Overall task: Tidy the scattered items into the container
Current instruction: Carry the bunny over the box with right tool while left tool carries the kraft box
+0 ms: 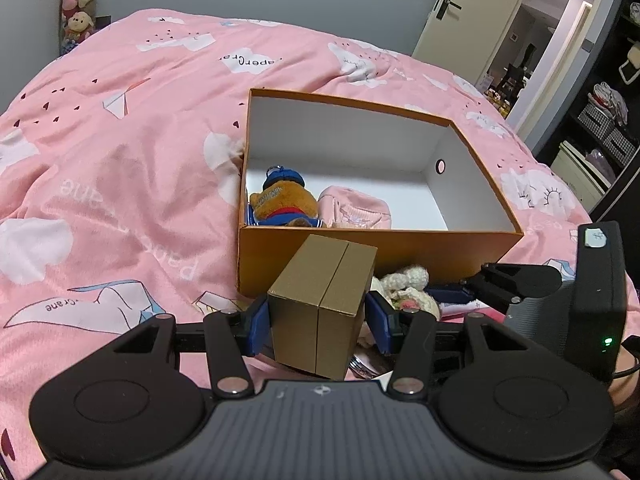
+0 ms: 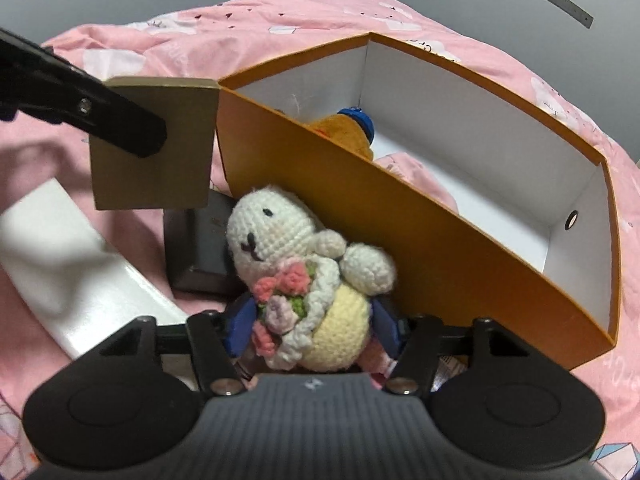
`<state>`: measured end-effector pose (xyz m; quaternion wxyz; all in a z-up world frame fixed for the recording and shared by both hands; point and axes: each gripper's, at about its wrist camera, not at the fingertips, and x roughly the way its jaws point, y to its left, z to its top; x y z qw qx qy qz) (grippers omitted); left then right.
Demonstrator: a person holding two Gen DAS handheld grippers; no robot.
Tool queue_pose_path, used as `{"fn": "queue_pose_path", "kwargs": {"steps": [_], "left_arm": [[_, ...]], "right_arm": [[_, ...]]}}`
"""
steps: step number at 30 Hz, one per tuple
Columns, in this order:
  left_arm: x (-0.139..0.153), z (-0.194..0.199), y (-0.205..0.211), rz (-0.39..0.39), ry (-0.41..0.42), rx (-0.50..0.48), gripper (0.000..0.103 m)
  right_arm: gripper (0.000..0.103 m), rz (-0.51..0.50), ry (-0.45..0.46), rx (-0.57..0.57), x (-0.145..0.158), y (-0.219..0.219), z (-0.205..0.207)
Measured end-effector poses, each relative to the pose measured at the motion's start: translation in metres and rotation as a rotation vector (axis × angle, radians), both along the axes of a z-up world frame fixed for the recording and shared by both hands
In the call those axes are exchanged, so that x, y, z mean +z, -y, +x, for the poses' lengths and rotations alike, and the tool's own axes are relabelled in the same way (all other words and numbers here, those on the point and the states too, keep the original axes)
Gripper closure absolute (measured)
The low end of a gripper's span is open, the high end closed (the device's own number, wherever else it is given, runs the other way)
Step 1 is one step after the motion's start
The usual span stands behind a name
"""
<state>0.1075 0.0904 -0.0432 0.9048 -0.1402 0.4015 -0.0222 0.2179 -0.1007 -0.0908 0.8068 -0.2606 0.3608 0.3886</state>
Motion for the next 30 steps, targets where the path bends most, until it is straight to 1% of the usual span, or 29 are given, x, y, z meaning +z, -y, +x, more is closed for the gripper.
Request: {"fn": "queue_pose_path", "kwargs": {"steps": [3, 7, 10, 17, 19, 21, 23, 25, 28, 30], "left_arm": [[0.003, -0.002, -0.002, -0.008, 0.016, 0.009, 0.045], [0.009, -0.004, -0.006, -0.011, 0.033, 0.027, 0.045], [0.016, -0.007, -0.007, -0.016, 0.058, 0.037, 0.045], [0.031, -0.003, -0.004, -0.005, 0.107, 0.049, 0.045], [0.035, 0.002, 0.0, 0.005, 0.11, 0.051, 0.045], [0.038, 0.007, 0.003, 0.01, 0.121, 0.051, 0.045], [0.042, 0.013, 0.005, 0.008, 0.135, 0.052, 0.045], [0.047, 0.019, 0.008, 0.012, 0.151, 0.051, 0.045], [0.052, 0.03, 0.01, 0.02, 0.167, 0.053, 0.045], [0.053, 0.036, 0.009, 0.025, 0.175, 0.055, 0.045]], "right_arm": [[0.046, 0.029, -0.022, -0.005, 0.01, 0.006, -0.004], [0.047, 0.091, -0.035, -0.001, 0.032, 0.02, -0.01], [0.047, 0.157, -0.06, -0.012, 0.051, 0.032, -0.01], [0.047, 0.346, -0.125, -0.107, 0.091, 0.061, 0.009], [0.047, 0.384, -0.118, -0.119, 0.102, 0.064, 0.015], [0.047, 0.415, -0.091, -0.142, 0.112, 0.066, 0.022], [0.047, 0.444, -0.062, -0.177, 0.122, 0.067, 0.031], [0.047, 0.473, -0.052, -0.223, 0.127, 0.068, 0.044], [0.047, 0.462, -0.032, -0.286, 0.128, 0.066, 0.066], [0.047, 0.446, -0.035, -0.329, 0.123, 0.064, 0.079]]}}
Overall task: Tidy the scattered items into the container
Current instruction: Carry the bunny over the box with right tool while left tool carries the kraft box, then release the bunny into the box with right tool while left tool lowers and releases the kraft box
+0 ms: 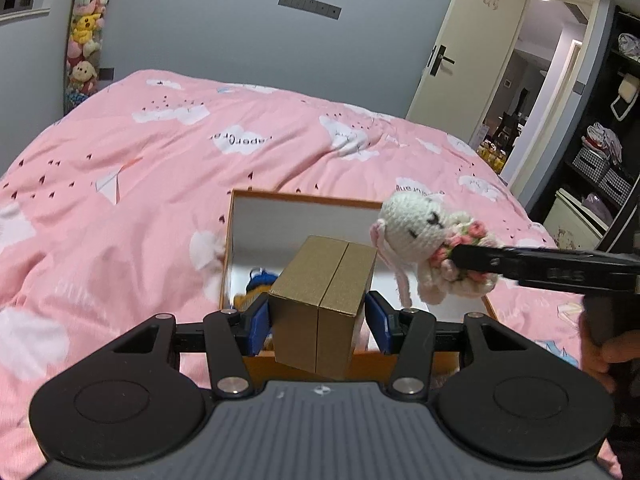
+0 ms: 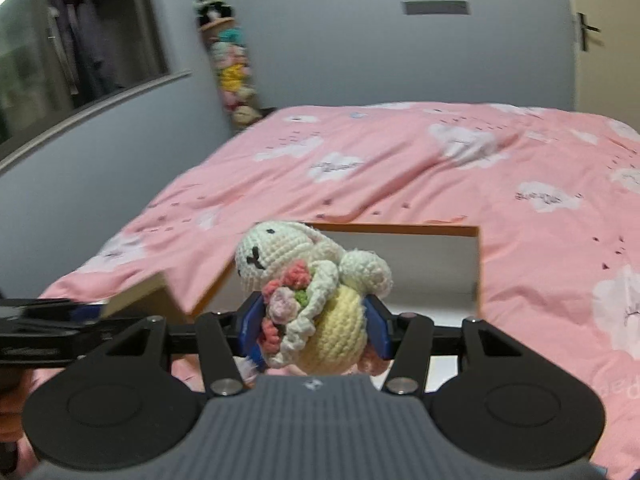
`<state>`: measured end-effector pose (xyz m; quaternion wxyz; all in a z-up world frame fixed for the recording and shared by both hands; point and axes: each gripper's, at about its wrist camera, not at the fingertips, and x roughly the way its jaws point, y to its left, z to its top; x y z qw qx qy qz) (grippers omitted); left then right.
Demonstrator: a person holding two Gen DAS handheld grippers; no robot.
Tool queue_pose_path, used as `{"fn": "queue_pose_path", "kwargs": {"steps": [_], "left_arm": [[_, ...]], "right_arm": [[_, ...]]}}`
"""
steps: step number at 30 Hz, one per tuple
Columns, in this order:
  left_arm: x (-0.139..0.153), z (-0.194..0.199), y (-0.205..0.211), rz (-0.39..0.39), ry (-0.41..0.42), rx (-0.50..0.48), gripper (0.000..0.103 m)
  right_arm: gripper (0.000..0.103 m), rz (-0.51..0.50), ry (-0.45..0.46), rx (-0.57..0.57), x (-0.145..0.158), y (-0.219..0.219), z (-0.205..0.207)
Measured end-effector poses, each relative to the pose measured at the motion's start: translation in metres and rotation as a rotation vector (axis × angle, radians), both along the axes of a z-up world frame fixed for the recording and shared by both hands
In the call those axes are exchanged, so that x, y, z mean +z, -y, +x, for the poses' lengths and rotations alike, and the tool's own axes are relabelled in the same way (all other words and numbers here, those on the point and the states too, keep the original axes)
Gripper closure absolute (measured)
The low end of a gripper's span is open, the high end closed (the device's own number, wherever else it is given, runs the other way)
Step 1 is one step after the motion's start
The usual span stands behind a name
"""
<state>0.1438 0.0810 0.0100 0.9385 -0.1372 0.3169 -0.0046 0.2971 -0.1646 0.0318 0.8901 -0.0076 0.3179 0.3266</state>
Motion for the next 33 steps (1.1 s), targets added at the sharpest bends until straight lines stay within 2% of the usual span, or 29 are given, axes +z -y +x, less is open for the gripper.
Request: {"fn": "queue_pose_path", "kwargs": {"steps": [9, 14, 19, 24, 27, 30, 32, 33], "left_arm": [[-0.002, 0.015, -0.012, 0.003, -0.012, 0.027, 0.045], [-0.006, 0.02, -0.015, 0.001, -0.027, 0.028, 0.045], [-0.014, 0.031, -0.015, -0.005, -0.05, 0.01, 0.045], [-0.02, 0.044, -0.014, 0.008, -0.06, -0.023, 0.045], [-0.024, 0.051, -0.016, -0.002, -0.074, -0.032, 0.045], [-0.026, 0.056, -0.017, 0.006, -0.081, -0.032, 0.045], [-0.026, 0.059, -0.018, 0.008, -0.078, -0.037, 0.045], [-0.026, 0.061, -0.019, 0.005, -0.076, -0.04, 0.045]], "right_arm": [[0.047, -0.091, -0.153, -0.105, -0.054, -0.007, 0.05], [0.046, -0.172, -0.178, -0.151, -0.073, -0.012, 0.057], [0.043, -0.226, -0.223, -0.114, -0.072, -0.017, 0.055], [0.039, -0.29, -0.281, -0.018, -0.07, -0.02, 0.054], [0.033, -0.304, -0.279, 0.029, -0.059, -0.019, 0.054], [0.034, -0.352, -0.223, 0.058, -0.049, -0.025, 0.057], [0.035, -0.372, -0.226, 0.085, -0.05, -0.032, 0.064], [0.041, -0.381, -0.238, 0.097, -0.053, -0.034, 0.068]]}}
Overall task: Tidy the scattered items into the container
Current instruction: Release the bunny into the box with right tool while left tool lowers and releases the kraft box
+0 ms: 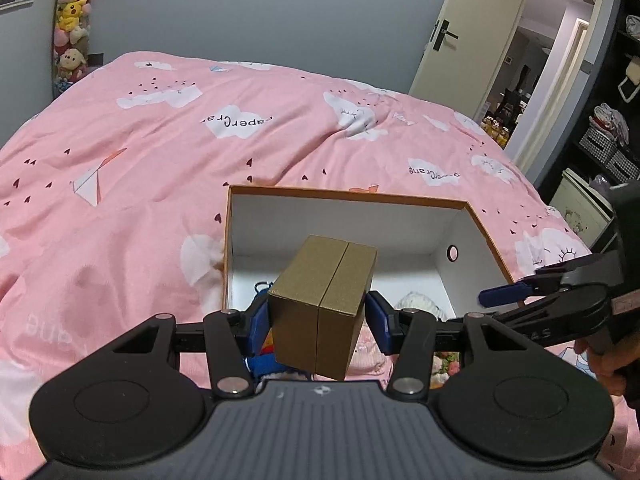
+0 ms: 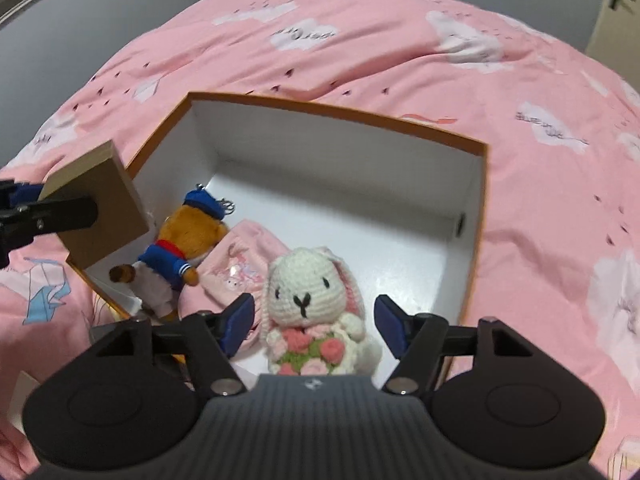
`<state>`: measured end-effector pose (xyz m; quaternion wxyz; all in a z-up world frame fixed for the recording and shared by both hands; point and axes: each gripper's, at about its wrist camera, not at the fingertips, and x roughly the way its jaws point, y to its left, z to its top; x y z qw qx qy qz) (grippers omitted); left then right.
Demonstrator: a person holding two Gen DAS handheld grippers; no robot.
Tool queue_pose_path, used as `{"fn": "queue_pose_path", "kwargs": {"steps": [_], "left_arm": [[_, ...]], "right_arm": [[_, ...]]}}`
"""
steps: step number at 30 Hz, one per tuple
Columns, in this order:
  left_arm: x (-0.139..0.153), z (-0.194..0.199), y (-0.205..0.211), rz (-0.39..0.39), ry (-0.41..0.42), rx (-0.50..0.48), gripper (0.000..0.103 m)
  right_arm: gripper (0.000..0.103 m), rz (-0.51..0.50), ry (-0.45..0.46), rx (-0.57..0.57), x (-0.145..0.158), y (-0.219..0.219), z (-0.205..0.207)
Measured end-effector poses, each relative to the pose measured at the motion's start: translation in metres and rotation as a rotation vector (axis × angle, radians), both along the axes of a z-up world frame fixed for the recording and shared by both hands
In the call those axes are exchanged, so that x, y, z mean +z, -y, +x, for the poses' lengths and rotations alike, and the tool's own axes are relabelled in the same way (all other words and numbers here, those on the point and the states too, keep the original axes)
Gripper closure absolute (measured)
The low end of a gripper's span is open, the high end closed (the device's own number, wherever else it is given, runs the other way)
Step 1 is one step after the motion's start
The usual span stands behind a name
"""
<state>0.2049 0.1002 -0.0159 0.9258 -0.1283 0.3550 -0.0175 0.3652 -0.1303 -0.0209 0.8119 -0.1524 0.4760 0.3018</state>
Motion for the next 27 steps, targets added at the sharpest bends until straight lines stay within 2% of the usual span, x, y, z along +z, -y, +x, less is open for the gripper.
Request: {"fn": "queue_pose_path", "kwargs": {"steps": [2, 4, 7, 9, 12, 18, 27], "left_arm": [[0.0, 0.005, -0.003, 0.0, 0.003, -0.006, 0.045], [-0.001, 0.011, -0.006, 0.015, 0.002, -0.006, 0.045], [-0.001, 0.023, -0.009, 0.037, -0.01, 0.001, 0.045], [-0.001, 0.032, -0.011, 0.049, -0.013, -0.004, 0.045], [-0.006, 0.054, -0.012, 0.07, -0.028, -0.018, 0.045], [-0.03, 0.107, -0.006, 0.138, -0.174, -0.036, 0.045], [-0.054, 0.155, 0.008, 0.243, -0.34, -0.074, 0.045]], "right_arm": [[0.055, -0.031, -0.016, 0.025, -0.007, -0.006, 0.005], [0.056, -0.056, -0.023, 0.047, -0.014, -0.011, 0.008], [0.064, -0.065, -0.085, 0.067, -0.028, -0.015, 0.012], [0.064, -0.06, -0.086, 0.075, -0.03, -0.014, 0.011], [0.062, 0.006, -0.028, 0.073, -0.017, -0.009, 0.008], [0.062, 0.109, 0.029, 0.04, -0.001, 0.0, 0.009], [0.062, 0.184, 0.025, 0.016, -0.014, 0.004, 0.017]]}}
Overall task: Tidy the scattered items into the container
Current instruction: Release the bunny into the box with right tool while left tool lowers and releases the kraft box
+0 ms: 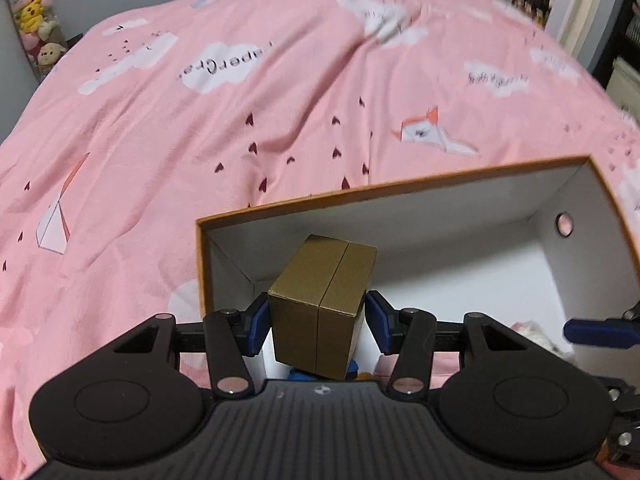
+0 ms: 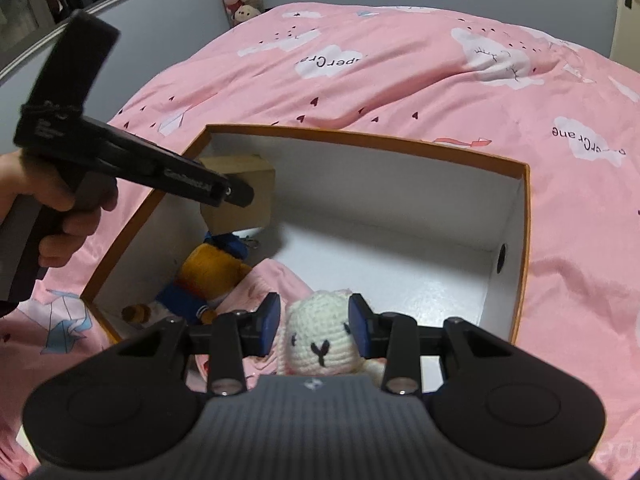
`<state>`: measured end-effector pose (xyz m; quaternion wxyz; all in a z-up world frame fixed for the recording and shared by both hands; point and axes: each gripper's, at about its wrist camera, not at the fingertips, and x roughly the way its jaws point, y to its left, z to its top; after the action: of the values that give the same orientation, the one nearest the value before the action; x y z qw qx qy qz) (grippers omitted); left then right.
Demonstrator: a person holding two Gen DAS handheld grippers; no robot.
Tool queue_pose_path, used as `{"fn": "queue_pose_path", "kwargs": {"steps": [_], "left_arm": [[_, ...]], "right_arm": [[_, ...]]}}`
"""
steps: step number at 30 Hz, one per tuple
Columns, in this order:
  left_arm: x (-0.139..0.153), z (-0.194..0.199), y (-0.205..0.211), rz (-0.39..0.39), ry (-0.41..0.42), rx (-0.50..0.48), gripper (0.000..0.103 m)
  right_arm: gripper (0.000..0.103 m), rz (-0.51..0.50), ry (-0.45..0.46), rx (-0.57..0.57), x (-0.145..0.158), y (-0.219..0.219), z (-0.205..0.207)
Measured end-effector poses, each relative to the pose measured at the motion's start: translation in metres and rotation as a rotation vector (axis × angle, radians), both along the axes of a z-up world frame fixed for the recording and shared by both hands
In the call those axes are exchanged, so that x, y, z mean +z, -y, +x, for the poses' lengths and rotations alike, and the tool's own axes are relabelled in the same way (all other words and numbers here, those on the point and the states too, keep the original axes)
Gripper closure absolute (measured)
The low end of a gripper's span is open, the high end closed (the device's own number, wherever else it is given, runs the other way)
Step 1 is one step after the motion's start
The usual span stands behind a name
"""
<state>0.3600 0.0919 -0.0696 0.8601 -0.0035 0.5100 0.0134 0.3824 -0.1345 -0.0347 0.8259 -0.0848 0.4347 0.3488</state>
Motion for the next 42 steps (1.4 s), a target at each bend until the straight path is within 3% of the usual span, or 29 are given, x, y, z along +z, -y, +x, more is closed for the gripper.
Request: {"fn": "queue_pose_path", "kwargs": {"steps": [4, 9, 14, 19, 21, 24, 29, 34, 42], "left_arm": [[-0.008, 0.006, 0.009, 0.046, -0.029, -0.022, 0.048], [-0.016, 0.008, 0.01, 0.042, -0.062, -0.022, 0.048], [-0.017, 0.006, 0.012, 0.05, -0.035, -0.018, 0.048], [-0.021, 0.011, 0.017, 0.129, -0.038, 0.019, 0.055], [-0.02, 0.012, 0.017, 0.165, -0.051, 0.053, 0.064], [-0.018, 0.013, 0.018, 0.22, -0.058, 0.076, 0.064], [-0.015, 0.014, 0.018, 0.207, -0.061, 0.098, 0.064], [-0.005, 0.0, 0.019, 0.159, -0.013, 0.075, 0.064], [0.037, -0.05, 0.032, 0.102, 0.097, 0.022, 0.063]], "right_arm": [[0.062, 0.021, -0.007, -0.019, -0.005, 0.005, 0.005], [0.061, 0.043, -0.012, -0.032, -0.006, 0.01, 0.005], [0.061, 0.052, -0.016, -0.041, -0.007, 0.012, 0.003], [0.058, 0.066, -0.016, -0.035, -0.007, 0.013, -0.001], [0.058, 0.067, -0.018, -0.037, -0.007, 0.013, -0.002], [0.058, 0.069, -0.022, -0.04, -0.009, 0.013, -0.002], [0.058, 0.063, -0.014, -0.047, -0.011, 0.012, -0.004], [0.058, 0.056, 0.0, -0.056, -0.009, 0.014, -0.008], [0.055, 0.054, 0.058, -0.087, 0.0, 0.015, -0.025]]}}
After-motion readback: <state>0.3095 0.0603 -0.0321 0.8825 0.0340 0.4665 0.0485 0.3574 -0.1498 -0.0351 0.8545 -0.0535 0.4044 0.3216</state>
